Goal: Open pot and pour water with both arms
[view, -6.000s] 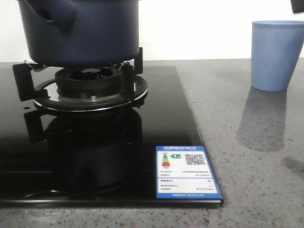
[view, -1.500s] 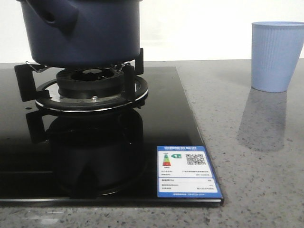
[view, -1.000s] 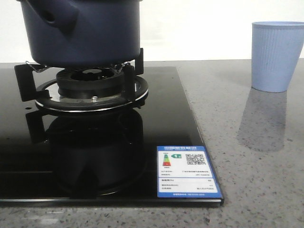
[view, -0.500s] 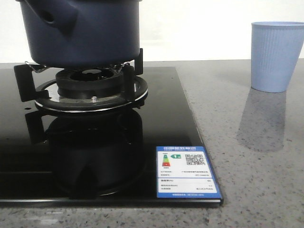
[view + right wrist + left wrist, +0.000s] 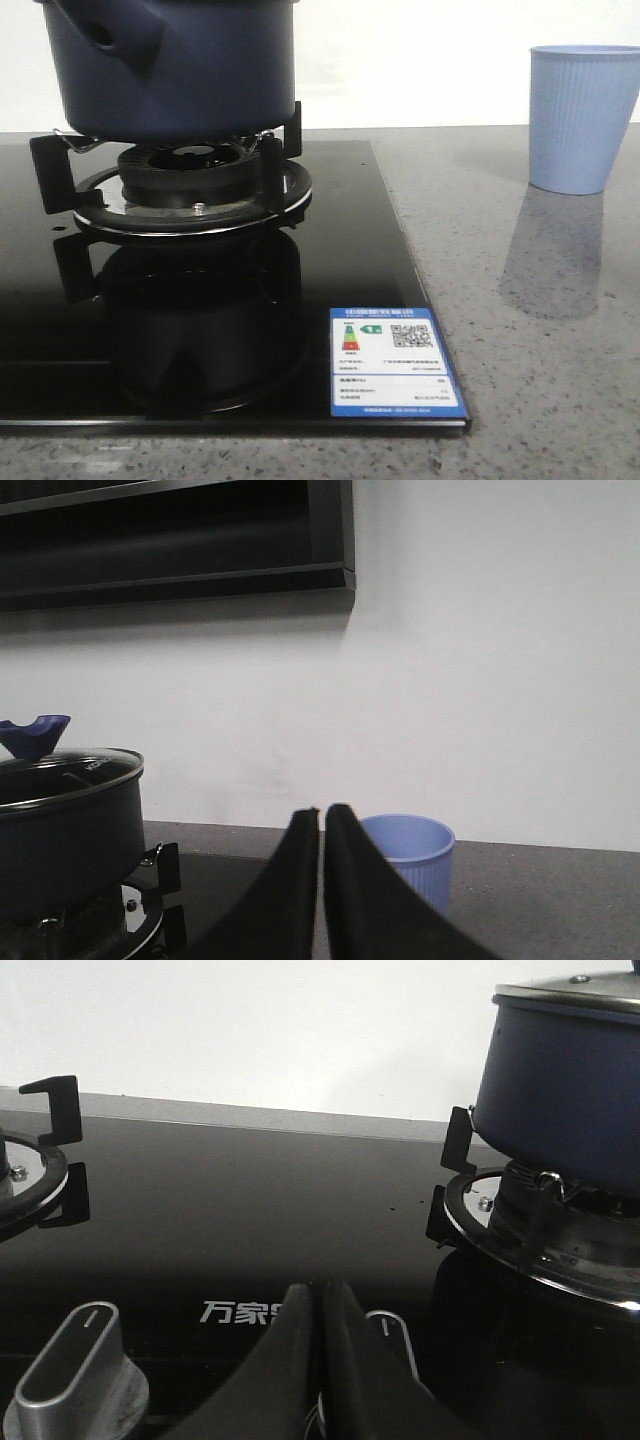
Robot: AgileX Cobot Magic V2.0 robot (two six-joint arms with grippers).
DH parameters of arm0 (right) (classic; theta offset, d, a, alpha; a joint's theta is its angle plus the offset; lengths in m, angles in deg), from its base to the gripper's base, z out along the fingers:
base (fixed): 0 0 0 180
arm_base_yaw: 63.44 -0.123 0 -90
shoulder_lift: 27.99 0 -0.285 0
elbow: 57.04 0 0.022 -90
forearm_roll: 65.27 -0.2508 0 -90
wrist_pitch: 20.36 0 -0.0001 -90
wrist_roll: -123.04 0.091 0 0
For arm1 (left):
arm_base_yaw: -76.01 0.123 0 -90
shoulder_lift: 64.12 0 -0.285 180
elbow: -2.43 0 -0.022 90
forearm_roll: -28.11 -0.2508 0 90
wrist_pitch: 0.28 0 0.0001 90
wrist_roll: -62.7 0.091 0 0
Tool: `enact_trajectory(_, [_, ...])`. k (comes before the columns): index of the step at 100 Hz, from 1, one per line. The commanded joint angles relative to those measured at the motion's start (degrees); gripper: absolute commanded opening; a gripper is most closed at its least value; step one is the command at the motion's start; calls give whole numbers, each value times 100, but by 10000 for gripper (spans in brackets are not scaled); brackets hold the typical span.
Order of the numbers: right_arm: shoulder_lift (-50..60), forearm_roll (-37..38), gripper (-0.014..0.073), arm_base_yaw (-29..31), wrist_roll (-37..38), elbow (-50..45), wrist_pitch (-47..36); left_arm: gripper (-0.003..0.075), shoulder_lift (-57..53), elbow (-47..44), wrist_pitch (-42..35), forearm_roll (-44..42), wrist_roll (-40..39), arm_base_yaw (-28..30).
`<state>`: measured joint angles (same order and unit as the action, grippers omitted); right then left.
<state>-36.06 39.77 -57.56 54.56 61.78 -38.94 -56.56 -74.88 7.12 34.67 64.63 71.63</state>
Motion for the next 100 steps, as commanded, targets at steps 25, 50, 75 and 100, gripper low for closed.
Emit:
enact_trajectory(25, [-77, 144, -46, 22, -63, 153, 243, -19, -151, -188, -421, 59, 4, 17])
enact_trajectory(50, [-77, 144, -46, 22, -63, 153, 359, -19, -151, -188, -421, 59, 4, 17])
enact_trajectory(75, [-77, -189, -46, 22, -487, 58, 721, -19, -151, -188, -421, 59, 4, 17])
enact_trajectory(100, [-88, -7150, -46, 22, -6889, -384, 2075, -19, -151, -188, -421, 59, 4, 17])
